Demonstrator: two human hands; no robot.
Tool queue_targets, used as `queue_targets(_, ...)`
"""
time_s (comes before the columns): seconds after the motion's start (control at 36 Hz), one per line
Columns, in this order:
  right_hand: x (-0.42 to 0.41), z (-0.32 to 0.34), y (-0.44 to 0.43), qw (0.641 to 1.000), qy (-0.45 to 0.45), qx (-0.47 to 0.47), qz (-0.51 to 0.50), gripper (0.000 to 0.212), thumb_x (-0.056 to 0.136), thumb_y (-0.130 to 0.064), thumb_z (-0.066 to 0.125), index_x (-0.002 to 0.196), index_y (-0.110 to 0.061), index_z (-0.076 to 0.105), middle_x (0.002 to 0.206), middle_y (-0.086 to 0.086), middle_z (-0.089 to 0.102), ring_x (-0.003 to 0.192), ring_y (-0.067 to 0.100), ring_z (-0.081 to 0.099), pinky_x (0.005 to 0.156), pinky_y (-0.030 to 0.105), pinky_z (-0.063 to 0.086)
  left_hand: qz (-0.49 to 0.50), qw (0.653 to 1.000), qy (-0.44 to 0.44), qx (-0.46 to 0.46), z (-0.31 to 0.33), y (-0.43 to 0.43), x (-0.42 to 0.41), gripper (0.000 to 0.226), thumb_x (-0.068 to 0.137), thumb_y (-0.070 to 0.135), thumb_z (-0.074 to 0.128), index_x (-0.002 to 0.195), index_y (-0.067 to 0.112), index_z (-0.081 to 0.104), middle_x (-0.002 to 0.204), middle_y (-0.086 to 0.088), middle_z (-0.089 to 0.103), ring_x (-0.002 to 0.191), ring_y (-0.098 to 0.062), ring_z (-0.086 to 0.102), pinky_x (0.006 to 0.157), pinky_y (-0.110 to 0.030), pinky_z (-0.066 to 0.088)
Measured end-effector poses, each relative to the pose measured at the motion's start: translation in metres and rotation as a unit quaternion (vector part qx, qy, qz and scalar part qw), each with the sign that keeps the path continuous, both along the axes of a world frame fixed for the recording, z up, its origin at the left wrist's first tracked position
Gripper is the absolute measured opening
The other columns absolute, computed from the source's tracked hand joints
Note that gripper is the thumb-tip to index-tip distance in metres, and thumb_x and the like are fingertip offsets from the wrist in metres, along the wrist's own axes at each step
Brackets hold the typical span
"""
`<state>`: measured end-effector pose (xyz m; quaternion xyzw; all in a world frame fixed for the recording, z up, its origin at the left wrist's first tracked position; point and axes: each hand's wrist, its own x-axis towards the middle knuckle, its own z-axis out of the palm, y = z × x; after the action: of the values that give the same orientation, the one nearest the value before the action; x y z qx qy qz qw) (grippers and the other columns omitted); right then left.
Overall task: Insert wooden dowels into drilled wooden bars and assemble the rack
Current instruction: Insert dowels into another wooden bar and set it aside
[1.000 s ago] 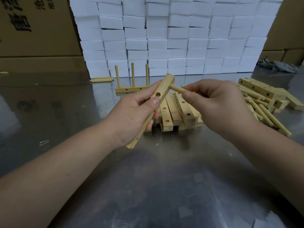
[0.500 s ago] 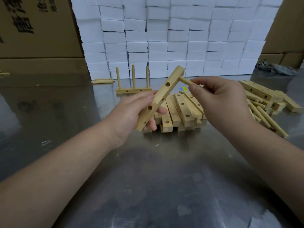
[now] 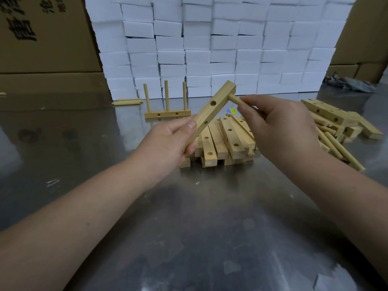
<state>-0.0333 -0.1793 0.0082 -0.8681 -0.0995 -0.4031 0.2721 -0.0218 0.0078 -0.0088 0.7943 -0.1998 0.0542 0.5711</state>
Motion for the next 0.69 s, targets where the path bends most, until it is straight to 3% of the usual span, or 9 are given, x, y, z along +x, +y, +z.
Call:
queue_targets(0.06, -0.001, 0.0, 0.001, 1.0, 0.012, 0.006, 0.005, 0.02, 0.092, -0.032, 0.051, 0.095, -0.026, 0.07, 0.055, -0.003, 0.055, 0.055, 0.016, 0.047, 0.047, 0.019, 0.03, 0.006, 1.0, -0.021, 0.02, -0.001, 0.001, 0.001, 0.028, 0.099, 0.031, 0.036, 0.097, 0.053, 0.054, 0.049, 0.014, 0.047, 0.044, 0.001, 0.041, 0.046, -0.013, 0.036)
queue_targets(0.11, -0.001, 0.0, 0.002, 0.998, 0.037, 0.037, 0.033, 0.02, 0.092, -0.031, 0.051, 0.093, -0.025, 0.07, 0.054, -0.002, 0.053, 0.051, 0.014, 0.043, 0.05, 0.024, 0.032, 0.013, 0.998, -0.037, 0.043, -0.001, 0.002, 0.001, 0.027, 0.099, 0.032, 0.036, 0.099, 0.055, 0.051, 0.05, 0.014, 0.048, 0.044, 0.002, 0.042, 0.049, -0.015, 0.036)
queue_targets(0.25, 0.004, 0.001, 0.001, 0.979, 0.096, 0.151, 0.095, 0.026, 0.092, -0.029, 0.051, 0.076, -0.015, 0.066, 0.045, -0.004, 0.034, 0.042, 0.005, 0.033, 0.04, 0.019, 0.026, 0.027, 0.997, -0.05, 0.059, -0.003, 0.003, 0.004, 0.032, 0.097, 0.033, 0.037, 0.126, 0.041, 0.051, 0.05, 0.016, 0.049, 0.043, 0.003, 0.043, 0.048, -0.016, 0.035)
queue_targets(0.36, 0.004, 0.002, 0.001, 0.961, 0.107, 0.223, 0.127, 0.032, 0.091, -0.029, 0.055, 0.061, -0.037, 0.062, 0.052, -0.006, 0.038, 0.041, 0.003, 0.032, 0.036, 0.015, 0.026, 0.019, 0.996, -0.059, 0.057, -0.003, 0.004, 0.005, 0.029, 0.098, 0.033, 0.037, 0.119, 0.048, 0.05, 0.05, 0.015, 0.05, 0.043, 0.003, 0.043, 0.044, -0.01, 0.035)
queue_targets(0.44, 0.004, 0.001, 0.003, 0.963, 0.103, 0.214, 0.124, 0.03, 0.092, -0.029, 0.054, 0.065, -0.041, 0.059, 0.05, -0.009, 0.04, 0.039, 0.002, 0.035, 0.035, 0.01, 0.027, 0.006, 0.998, -0.042, 0.037, -0.004, 0.003, 0.005, 0.027, 0.099, 0.032, 0.036, 0.104, 0.052, 0.053, 0.051, 0.016, 0.049, 0.044, 0.003, 0.042, 0.044, -0.009, 0.035)
queue_targets(0.53, 0.004, 0.003, 0.002, 0.967, 0.107, 0.197, 0.117, 0.024, 0.092, -0.037, 0.049, 0.071, -0.037, 0.061, 0.044, -0.014, 0.046, 0.038, -0.002, 0.039, 0.038, 0.008, 0.03, 0.012, 1.0, -0.017, -0.008, -0.005, 0.0, 0.005, 0.026, 0.099, 0.028, 0.037, 0.101, 0.045, 0.057, 0.051, 0.014, 0.049, 0.043, 0.001, 0.04, 0.043, -0.012, 0.035)
queue_targets(0.61, 0.003, 0.011, -0.004, 0.959, 0.108, 0.237, 0.108, 0.038, 0.088, -0.052, 0.039, 0.077, -0.023, 0.06, 0.059, -0.008, 0.062, 0.05, 0.002, 0.054, 0.053, 0.023, 0.046, 0.052, 0.997, 0.016, -0.05, -0.006, 0.001, 0.008, 0.023, 0.1, 0.029, 0.037, 0.103, 0.035, 0.059, 0.05, 0.013, 0.052, 0.039, 0.0, 0.039, 0.04, -0.014, 0.035)
queue_targets(0.69, 0.008, 0.017, -0.016, 0.976, 0.081, 0.2, 0.021, 0.031, 0.085, -0.043, 0.04, 0.076, -0.021, 0.059, 0.075, -0.001, 0.065, 0.071, 0.016, 0.061, 0.069, 0.037, 0.05, 0.131, 0.981, 0.062, -0.126, -0.007, 0.009, 0.019, 0.022, 0.1, 0.028, 0.038, 0.101, 0.028, 0.059, 0.055, 0.009, 0.057, 0.037, -0.003, 0.039, 0.037, -0.015, 0.033)
